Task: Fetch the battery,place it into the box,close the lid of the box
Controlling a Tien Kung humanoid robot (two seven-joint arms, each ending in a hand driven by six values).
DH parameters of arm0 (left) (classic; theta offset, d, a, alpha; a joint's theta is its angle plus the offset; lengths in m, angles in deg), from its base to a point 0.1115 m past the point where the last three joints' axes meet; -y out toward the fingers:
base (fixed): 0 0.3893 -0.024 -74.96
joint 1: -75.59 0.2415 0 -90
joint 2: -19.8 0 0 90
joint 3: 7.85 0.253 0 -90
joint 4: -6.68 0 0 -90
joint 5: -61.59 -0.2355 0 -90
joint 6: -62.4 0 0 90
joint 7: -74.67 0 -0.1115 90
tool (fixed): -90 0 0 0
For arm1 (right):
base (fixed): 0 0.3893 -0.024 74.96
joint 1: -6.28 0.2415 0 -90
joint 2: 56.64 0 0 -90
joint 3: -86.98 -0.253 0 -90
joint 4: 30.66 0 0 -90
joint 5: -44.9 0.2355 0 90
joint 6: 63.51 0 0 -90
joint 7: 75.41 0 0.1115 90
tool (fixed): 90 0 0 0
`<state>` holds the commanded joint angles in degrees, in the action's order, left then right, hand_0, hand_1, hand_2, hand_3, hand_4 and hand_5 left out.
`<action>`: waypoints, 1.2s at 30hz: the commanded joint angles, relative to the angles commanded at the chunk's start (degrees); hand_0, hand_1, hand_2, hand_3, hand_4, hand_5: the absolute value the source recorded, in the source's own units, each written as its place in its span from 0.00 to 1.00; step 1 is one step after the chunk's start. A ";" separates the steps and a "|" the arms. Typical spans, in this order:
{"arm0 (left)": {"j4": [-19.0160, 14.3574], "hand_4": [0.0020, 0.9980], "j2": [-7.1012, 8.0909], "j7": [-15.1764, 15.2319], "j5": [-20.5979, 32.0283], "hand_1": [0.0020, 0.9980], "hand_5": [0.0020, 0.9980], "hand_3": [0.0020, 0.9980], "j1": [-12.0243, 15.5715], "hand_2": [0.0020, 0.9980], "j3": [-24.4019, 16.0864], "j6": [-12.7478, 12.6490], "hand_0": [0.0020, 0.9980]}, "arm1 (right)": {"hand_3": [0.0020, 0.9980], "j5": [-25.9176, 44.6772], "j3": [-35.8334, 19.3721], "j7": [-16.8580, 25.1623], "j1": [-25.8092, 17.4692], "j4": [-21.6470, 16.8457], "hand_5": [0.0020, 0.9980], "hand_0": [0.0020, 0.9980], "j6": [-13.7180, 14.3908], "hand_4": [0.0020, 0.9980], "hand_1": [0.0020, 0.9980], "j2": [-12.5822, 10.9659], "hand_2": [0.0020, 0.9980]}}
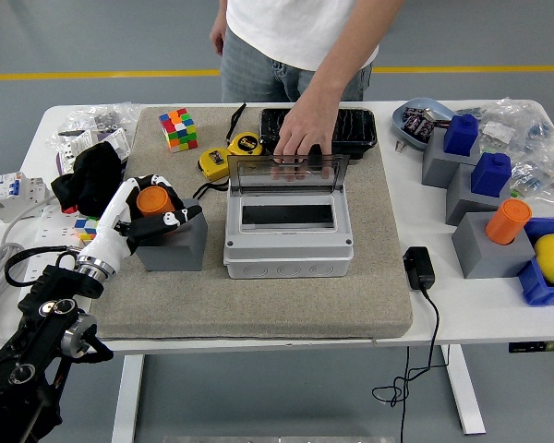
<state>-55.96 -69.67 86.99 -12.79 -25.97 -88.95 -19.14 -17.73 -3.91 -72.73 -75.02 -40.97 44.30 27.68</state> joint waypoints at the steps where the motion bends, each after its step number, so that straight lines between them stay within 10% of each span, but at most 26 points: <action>1: 0.07 1.00 0.01 0.10 0.11 0.14 0.00 0.14 0.00 0.15 0.09 -0.37 0.13 | 0.79 -0.01 -0.04 0.03 -0.02 0.00 1.00 0.86 0.00 1.00 0.81 0.03 0.76; 36: -2.60 1.00 -0.01 2.64 10.49 0.00 0.15 0.00 -1.25 0.00 2.34 -9.82 0.04 | 0.79 -0.07 -0.66 0.47 0.24 0.00 1.00 0.86 0.07 1.00 0.81 0.38 0.76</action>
<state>-58.56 -69.68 89.63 -2.30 -27.22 -86.61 -28.96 -17.80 -4.56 -72.26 -74.78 -40.97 44.37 28.06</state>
